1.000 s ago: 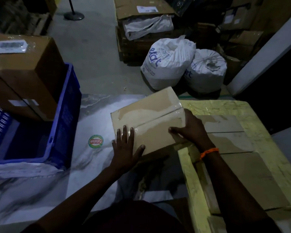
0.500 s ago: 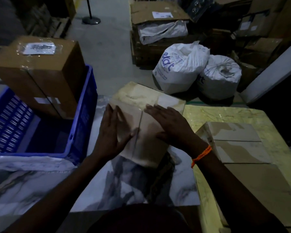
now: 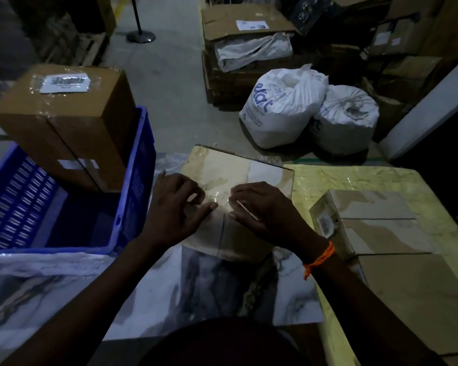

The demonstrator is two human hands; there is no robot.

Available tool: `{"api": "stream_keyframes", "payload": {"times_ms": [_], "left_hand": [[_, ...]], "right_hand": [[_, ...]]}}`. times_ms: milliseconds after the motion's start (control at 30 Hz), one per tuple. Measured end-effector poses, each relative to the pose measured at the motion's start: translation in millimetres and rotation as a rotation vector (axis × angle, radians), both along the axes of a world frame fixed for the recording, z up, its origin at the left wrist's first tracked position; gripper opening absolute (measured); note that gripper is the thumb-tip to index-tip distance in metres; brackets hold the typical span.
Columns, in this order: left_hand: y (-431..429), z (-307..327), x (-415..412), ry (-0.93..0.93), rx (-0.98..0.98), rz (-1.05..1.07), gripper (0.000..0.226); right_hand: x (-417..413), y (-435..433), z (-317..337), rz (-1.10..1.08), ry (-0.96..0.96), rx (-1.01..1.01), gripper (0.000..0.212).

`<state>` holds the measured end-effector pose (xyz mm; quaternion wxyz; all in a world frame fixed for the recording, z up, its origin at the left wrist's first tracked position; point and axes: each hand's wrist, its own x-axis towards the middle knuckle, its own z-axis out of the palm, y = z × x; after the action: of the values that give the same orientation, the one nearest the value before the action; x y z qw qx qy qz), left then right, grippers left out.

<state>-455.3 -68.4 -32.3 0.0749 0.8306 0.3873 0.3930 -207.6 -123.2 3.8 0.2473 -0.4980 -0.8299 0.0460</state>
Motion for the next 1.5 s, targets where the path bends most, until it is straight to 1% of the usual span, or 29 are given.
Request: {"api": "stream_keyframes", "payload": {"times_ms": [67,133,233,333,467,567,700,800,900,1133,1200,1233,1300,1367,1433,1467,1500], "left_hand": [[6,9,2,0.058,0.004,-0.058,0.030],[15,17,7,0.160,-0.028,-0.121,0.040],[28,28,14,0.337,-0.155,-0.186,0.058],[38,32,15,0.449,-0.172,-0.207,0.061],[37,26,13,0.448,-0.168,-0.211,0.055],[34,27,12,0.462,-0.169,-0.207,0.057],[26,30,3,0.460,-0.187,-0.239,0.065],[18,22,-13,0.508,-0.138,-0.282,0.060],[12,13,-23,0.553,-0.115,-0.301,0.060],[12,10,-18,0.470,-0.161,-0.298,0.060],[13,12,-15,0.388,-0.231,-0.303,0.059],[14,15,-14,0.327,-0.288,-0.300,0.059],[20,22,-11,0.171,-0.401,-0.255,0.062],[31,29,-8,0.012,-0.507,-0.150,0.073],[44,36,-1,-0.067,-0.663,-0.046,0.081],[50,37,2,-0.083,-0.759,-0.018,0.078],[55,37,7,-0.108,-0.859,-0.013,0.073]], "right_hand": [[-5,2,-1,-0.081,-0.008,0.032,0.038],[-8,6,-1,-0.200,-0.008,0.003,0.048],[-13,16,1,-0.356,-0.084,-0.065,0.063],[-19,18,0,-0.410,-0.126,-0.085,0.062],[-24,13,1,-0.418,-0.159,-0.069,0.059],[-22,12,2,-0.390,-0.159,-0.084,0.061],[-12,-7,-6,-0.330,-0.224,-0.192,0.080],[-5,-30,-15,-0.328,-0.265,-0.128,0.075],[-3,-47,-21,-0.347,-0.321,-0.102,0.074],[-3,-45,-22,-0.346,-0.311,-0.143,0.078],[-1,-41,-21,-0.334,-0.219,-0.177,0.080],[1,-39,-21,-0.343,-0.123,-0.206,0.079],[5,-34,-19,-0.447,0.143,-0.190,0.077],[12,-28,-10,-0.652,0.420,-0.202,0.080],[21,-20,-1,-0.778,0.635,-0.334,0.077],[26,-15,2,-0.785,0.743,-0.418,0.070],[30,-11,3,-0.758,0.855,-0.500,0.060]]}}
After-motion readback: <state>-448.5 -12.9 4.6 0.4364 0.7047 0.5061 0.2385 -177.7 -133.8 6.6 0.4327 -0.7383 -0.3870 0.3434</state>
